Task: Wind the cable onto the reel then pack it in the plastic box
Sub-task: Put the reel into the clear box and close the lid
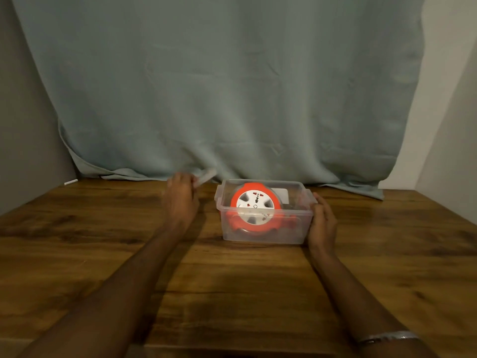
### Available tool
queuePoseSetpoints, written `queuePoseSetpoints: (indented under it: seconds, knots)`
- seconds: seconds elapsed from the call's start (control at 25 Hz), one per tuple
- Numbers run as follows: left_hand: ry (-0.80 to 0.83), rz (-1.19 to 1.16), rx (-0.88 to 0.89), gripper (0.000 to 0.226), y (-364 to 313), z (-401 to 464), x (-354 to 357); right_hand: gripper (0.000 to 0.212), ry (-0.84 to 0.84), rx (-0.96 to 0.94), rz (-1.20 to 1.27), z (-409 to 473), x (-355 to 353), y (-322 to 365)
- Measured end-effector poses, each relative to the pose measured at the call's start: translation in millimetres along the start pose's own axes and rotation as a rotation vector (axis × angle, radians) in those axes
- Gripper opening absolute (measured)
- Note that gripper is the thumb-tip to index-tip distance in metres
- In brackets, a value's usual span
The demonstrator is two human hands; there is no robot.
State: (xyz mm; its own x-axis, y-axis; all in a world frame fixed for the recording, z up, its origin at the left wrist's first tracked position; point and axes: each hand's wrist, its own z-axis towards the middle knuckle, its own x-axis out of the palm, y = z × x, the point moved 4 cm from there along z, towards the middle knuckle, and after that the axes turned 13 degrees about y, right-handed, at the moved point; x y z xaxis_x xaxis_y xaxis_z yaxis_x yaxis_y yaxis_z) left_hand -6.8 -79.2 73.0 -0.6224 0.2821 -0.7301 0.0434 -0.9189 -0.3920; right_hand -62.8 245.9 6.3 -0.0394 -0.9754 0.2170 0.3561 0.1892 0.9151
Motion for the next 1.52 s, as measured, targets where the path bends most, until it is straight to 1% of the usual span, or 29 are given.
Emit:
queuePoseSetpoints:
  seconds: [0.08, 0.2, 0.24, 0.32, 0.4, 0.44, 0.52, 0.56, 0.64, 0.68, 0.72, 0.76, 0.8, 0.92, 0.96, 1.04, 1.08, 1.12, 1.2, 1.28, 1.36, 1.44, 1.48, 1.52]
  knots:
    - [-0.091, -0.03, -0.012, 0.02, -17.6, 13.2, -30.5, 0.034, -0.01, -0.002, 0.001, -0.7, 0.4, 1.4]
    - [-0.253, -0.284, -0.157, 0.024, -36.4, 25.5, -78.1, 0.037, -0.013, -0.008, -0.066, -1.5, 2.0, 0.1]
    - [-0.307, -0.383, -0.182, 0.025, -40.9, 27.0, -93.0, 0.041, -0.007, -0.011, -0.103, -2.9, 3.3, -0.2]
    - [-0.383, -0.614, -0.166, 0.025, -44.9, 32.0, -114.9, 0.058, -0.003, -0.041, -0.19, -6.6, 5.5, 1.7]
    - [-0.403, -0.858, -0.137, 0.021, -47.2, 36.8, -126.3, 0.074, -0.014, -0.081, -0.263, -8.3, 7.2, 6.4]
    - [-0.399, -0.979, -0.154, 0.018, -47.6, 38.8, -128.1, 0.079, -0.027, -0.109, -0.287, -9.1, 7.7, 9.8]
    - [-0.324, -1.226, -0.242, 0.018, -50.6, 41.6, -122.5, 0.082, -0.047, -0.157, -0.287, -10.6, 8.5, 16.7]
    - [-0.236, -1.35, -0.317, 0.02, -52.5, 41.2, -111.5, 0.081, -0.048, -0.181, -0.277, -11.4, 9.3, 19.7]
    - [0.014, -1.601, -0.477, 0.019, -57.9, 36.0, -78.2, 0.076, -0.036, -0.216, -0.262, -11.9, 10.5, 22.6]
    - [0.131, -1.674, -0.537, 0.017, -57.4, 34.0, -59.1, 0.077, -0.02, -0.222, -0.263, -11.7, 11.3, 22.6]
    - [0.224, -1.68, -0.577, 0.017, -54.3, 31.5, -40.2, 0.079, 0.001, -0.22, -0.273, -11.9, 12.7, 22.8]
    - [0.295, -1.639, -0.597, 0.017, -50.9, 28.5, -24.1, 0.081, 0.021, -0.208, -0.293, -12.1, 14.2, 22.4]
    - [0.324, -1.527, -0.605, 0.015, -45.7, 27.9, -10.9, 0.08, 0.04, -0.202, -0.314, -13.1, 15.5, 22.4]
    - [0.267, -1.029, -0.526, 0.012, -30.3, 29.1, 12.5, 0.062, 0.075, -0.207, -0.342, -15.3, 15.9, 23.7]
    - [0.269, -0.93, -0.493, 0.014, -27.5, 28.6, 16.4, 0.054, 0.075, -0.217, -0.347, -15.9, 16.0, 24.7]
    - [0.325, -0.855, -0.474, 0.017, -20.3, 30.3, 25.4, 0.047, 0.068, -0.233, -0.357, -16.0, 16.5, 25.2]
    - [0.379, -0.843, -0.489, 0.027, -18.4, 30.3, 30.0, 0.047, 0.063, -0.233, -0.349, -15.1, 16.6, 24.1]
    - [0.443, -0.83, -0.487, 0.032, -20.6, 28.8, 31.1, 0.049, 0.056, -0.229, -0.339, -14.6, 17.0, 23.0]
    - [0.514, -0.767, -0.424, 0.025, -26.0, 30.3, 29.4, 0.059, 0.035, -0.222, -0.33, -12.5, 16.7, 18.8]
    - [0.523, -0.72, -0.378, 0.021, -32.9, 32.5, 25.2, 0.06, 0.004, -0.227, -0.323, -11.5, 15.5, 17.5]
    - [0.557, -0.729, -0.379, 0.03, -38.4, 28.9, 23.9, 0.05, -0.016, -0.229, -0.311, -11.0, 14.9, 17.3]
    - [0.631, -0.681, -0.339, 0.044, -42.4, 26.7, 28.8, 0.041, -0.029, -0.214, -0.275, -10.6, 15.3, 17.8]
    - [0.669, -0.588, -0.292, 0.051, -44.7, 25.7, 30.8, 0.039, -0.034, -0.202, -0.259, -10.6, 15.8, 18.7]
    - [0.684, -0.444, -0.228, 0.058, -46.8, 27.0, 30.4, 0.038, -0.04, -0.196, -0.26, -10.0, 15.8, 20.4]
